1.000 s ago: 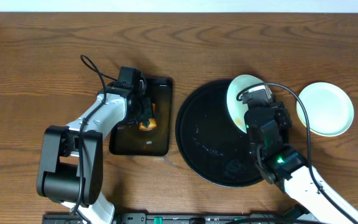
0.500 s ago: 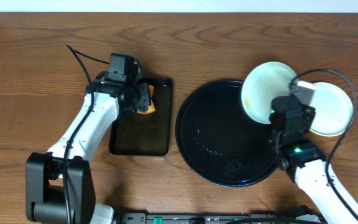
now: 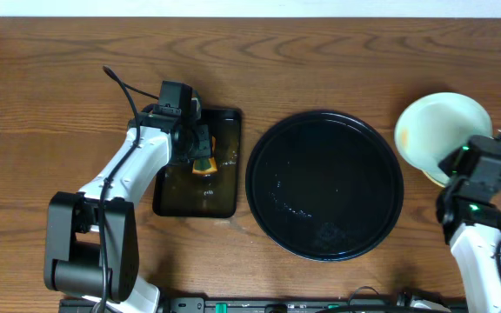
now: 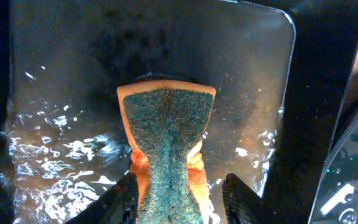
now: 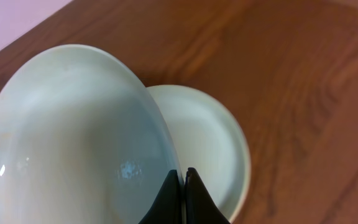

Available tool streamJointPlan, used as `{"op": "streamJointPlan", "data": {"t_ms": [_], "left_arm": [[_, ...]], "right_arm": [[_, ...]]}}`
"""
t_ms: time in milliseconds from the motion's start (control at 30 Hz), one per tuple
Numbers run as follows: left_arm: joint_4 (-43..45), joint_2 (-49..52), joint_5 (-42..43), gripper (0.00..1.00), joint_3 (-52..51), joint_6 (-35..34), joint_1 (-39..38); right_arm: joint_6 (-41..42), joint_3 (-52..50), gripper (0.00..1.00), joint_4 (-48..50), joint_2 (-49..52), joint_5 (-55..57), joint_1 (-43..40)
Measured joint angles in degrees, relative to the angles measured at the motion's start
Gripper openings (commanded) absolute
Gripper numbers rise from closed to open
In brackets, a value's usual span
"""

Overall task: Clean dirty plates on tray and stack at the side
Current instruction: 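Carry the plate right and stack it on the plate pile, then release the plate with the right gripper and lower the sponge into the tray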

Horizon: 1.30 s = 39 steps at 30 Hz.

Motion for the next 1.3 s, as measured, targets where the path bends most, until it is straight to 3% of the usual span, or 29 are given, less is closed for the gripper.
{"op": "streamJointPlan", "data": {"t_ms": [300, 333, 367, 433, 567, 667, 833, 867, 933, 1033, 1300], "left_arm": [[0.07, 0.00, 0.00, 0.47, -0.07, 0.00, 0.00], [0.02, 0.00, 0.00, 0.46, -0.07, 0.00, 0.02], [-0.04, 0.00, 0.00, 0.46, -0.07, 0.00, 0.00], [-0.09, 0.00, 0.00, 0.49, -0.07, 0.00, 0.00], [-0.20, 0.00, 0.00, 0.55, -0.07, 0.02, 0.02], [-0.35, 0.00, 0.00, 0.63, -0.07, 0.13, 0.02], [-1.31, -0.13, -0.98, 0.75, -0.07, 0.11, 0.00], [-1.90, -0.42, -2.10, 0.76, -0.07, 0.24, 0.02], [-3.54, -1.31, -4.22, 0.77, -0.07, 0.20, 0.02], [-7.13, -3.48, -6.62, 0.77, 0.26, 0.17, 0.20], [-18.45, -10.05, -8.79, 0.77, 2.58, 0.17, 2.67]], "right_arm": [[1.29, 0.00, 0.02, 0.79, 2.86, -5.25, -9.64], [1.42, 0.00, 0.05, 1.46, 3.39, -5.49, -10.38], [1.55, 0.00, 0.20, 2.01, 3.87, -5.75, -11.04], [1.84, 0.00, 0.40, 3.04, 4.74, -6.47, -11.96], [1.20, 0.00, 0.53, 4.98, 6.67, -10.40, -12.31], [-0.79, 0.00, 0.55, 4.98, 8.09, -15.04, -12.28], [-5.86, 0.00, 0.67, 4.87, 9.22, -23.02, -11.52], [-6.99, 0.04, 0.74, 4.87, 9.22, -24.55, -10.86], [-9.57, 0.37, 0.99, 3.89, 9.22, -27.21, -9.03], [-14.58, 2.73, 0.99, -0.92, 9.27, -30.10, -4.35], [-23.45, 15.47, 0.99, -25.18, 9.49, -28.57, 7.21]]}}
